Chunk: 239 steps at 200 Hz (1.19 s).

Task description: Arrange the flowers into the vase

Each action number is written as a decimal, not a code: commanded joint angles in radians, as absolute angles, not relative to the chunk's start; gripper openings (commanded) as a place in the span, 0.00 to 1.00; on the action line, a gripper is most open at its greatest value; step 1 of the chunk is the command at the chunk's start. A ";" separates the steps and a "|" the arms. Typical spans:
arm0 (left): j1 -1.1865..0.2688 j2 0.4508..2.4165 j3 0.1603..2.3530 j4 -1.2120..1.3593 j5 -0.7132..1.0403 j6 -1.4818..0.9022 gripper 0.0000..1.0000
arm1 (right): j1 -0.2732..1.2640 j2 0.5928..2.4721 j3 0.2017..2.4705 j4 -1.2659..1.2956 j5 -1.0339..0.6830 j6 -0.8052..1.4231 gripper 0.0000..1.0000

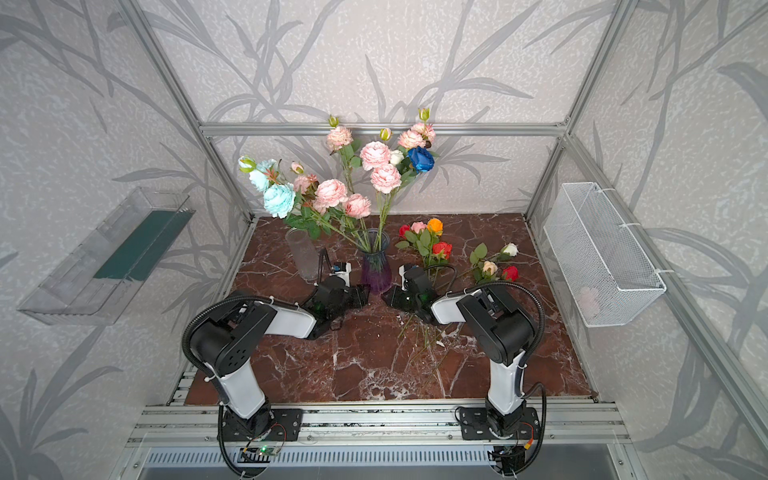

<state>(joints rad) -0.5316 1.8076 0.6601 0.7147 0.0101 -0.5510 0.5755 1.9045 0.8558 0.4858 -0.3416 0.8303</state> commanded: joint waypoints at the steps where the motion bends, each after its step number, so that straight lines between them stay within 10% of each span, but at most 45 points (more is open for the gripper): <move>1: -0.517 1.835 0.691 0.730 0.012 -0.556 0.61 | 0.566 1.939 0.895 0.472 -0.338 0.834 0.30; 239: -0.455 1.975 0.833 0.743 0.043 -0.584 0.59 | 0.511 2.098 1.143 0.388 -0.325 0.812 0.29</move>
